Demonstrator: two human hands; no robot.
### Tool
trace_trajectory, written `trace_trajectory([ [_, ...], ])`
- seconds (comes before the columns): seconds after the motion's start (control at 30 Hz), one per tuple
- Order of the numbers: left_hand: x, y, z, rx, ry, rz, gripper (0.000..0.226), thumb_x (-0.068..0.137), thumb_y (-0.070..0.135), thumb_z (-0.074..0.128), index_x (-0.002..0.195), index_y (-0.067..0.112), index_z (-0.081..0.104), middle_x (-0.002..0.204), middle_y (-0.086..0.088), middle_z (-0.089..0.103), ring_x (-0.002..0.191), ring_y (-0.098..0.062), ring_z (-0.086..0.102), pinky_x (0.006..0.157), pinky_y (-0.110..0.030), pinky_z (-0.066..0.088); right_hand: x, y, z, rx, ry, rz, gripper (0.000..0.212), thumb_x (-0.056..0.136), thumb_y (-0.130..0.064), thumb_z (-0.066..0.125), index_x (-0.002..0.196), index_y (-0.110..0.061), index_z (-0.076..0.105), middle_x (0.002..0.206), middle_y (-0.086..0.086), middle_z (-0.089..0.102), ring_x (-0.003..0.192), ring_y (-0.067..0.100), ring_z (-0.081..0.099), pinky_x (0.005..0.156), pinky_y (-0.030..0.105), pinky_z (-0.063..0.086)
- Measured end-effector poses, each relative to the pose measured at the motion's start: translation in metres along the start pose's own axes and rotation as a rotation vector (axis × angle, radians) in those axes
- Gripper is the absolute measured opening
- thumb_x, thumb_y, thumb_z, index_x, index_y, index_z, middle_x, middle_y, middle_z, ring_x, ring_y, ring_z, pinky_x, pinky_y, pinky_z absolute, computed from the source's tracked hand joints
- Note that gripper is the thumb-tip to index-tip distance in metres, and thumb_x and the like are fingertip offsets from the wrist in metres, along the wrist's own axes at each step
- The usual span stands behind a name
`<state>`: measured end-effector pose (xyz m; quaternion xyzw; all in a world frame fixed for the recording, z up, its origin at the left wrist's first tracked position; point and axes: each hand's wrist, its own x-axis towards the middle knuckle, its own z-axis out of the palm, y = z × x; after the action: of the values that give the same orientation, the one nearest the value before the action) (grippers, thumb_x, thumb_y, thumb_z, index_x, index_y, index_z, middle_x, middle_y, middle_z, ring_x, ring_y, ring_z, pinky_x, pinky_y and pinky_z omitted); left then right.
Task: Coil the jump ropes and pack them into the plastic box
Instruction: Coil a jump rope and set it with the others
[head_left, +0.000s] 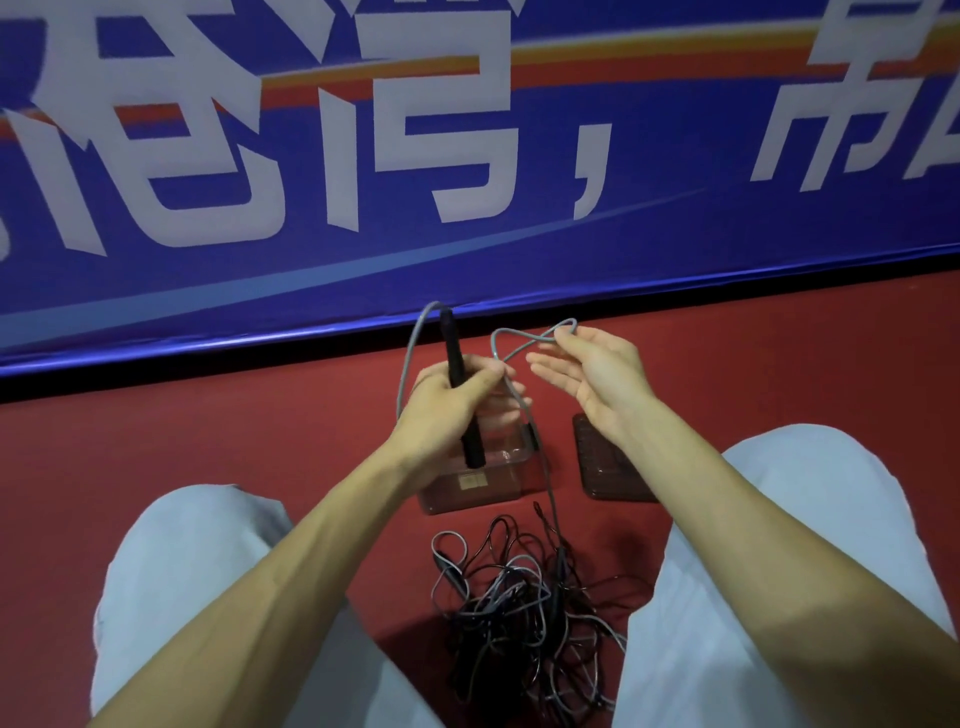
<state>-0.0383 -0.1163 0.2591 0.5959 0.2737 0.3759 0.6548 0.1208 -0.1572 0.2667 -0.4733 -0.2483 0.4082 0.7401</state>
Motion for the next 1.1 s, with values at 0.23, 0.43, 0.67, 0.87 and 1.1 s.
trace_trajectory([
  [0.23, 0.005, 0.017, -0.009, -0.359, 0.151, 0.048, 0.016, 0.099, 0.01, 0.053, 0.091, 0.002, 0.064, 0.085, -0.013, 0.071, 0.082, -0.027, 0.073, 0.074, -0.032, 0.061, -0.004, 0.01, 0.006, -0.441, -0.12, -0.029, 0.011, 0.098, -0.014, 0.054, 0.099, -0.007, 0.062, 0.093, 0.013, 0.069, 0.074, 0.022, 0.069, 0.065, 0.031, 0.061],
  [0.43, 0.005, 0.027, -0.022, -0.675, 0.166, 0.052, 0.015, 0.1, 0.012, 0.052, 0.092, 0.002, 0.06, 0.087, -0.014, 0.071, 0.087, -0.029, 0.073, 0.074, -0.032, 0.061, -0.006, 0.027, 0.006, -0.8, -0.394, -0.123, 0.021, 0.101, -0.02, 0.048, 0.096, -0.018, 0.068, 0.097, -0.004, 0.07, 0.09, 0.003, 0.062, 0.085, 0.02, 0.048],
  [0.67, 0.006, 0.031, -0.027, -0.925, 0.14, 0.063, 0.017, 0.101, 0.015, 0.05, 0.095, 0.002, 0.059, 0.085, -0.014, 0.073, 0.088, -0.029, 0.074, 0.077, -0.034, 0.061, -0.001, 0.043, 0.0, -1.21, -0.368, -0.271, 0.016, 0.087, -0.016, 0.068, 0.079, -0.03, 0.064, 0.078, -0.004, 0.068, 0.074, 0.017, 0.064, 0.08, 0.034, 0.053],
  [0.87, 0.01, 0.024, -0.019, -0.54, 0.176, 0.144, 0.013, 0.102, 0.018, 0.048, 0.106, 0.011, 0.058, 0.1, -0.012, 0.069, 0.097, -0.025, 0.069, 0.086, -0.033, 0.058, -0.003, 0.035, 0.002, -0.881, -0.171, -0.231, 0.023, 0.087, -0.001, 0.063, 0.078, -0.022, 0.066, 0.07, 0.002, 0.068, 0.067, 0.018, 0.069, 0.065, 0.036, 0.061],
  [1.1, 0.009, -0.007, -0.009, 0.342, 0.036, 0.078, 0.02, 0.097, 0.006, 0.055, 0.102, 0.021, 0.067, 0.103, -0.005, 0.069, 0.092, -0.024, 0.064, 0.084, -0.032, 0.049, -0.008, 0.012, 0.007, -0.542, -0.125, -0.348, 0.019, 0.09, 0.006, 0.058, 0.095, -0.01, 0.067, 0.074, 0.005, 0.066, 0.065, 0.008, 0.067, 0.058, 0.028, 0.059],
])
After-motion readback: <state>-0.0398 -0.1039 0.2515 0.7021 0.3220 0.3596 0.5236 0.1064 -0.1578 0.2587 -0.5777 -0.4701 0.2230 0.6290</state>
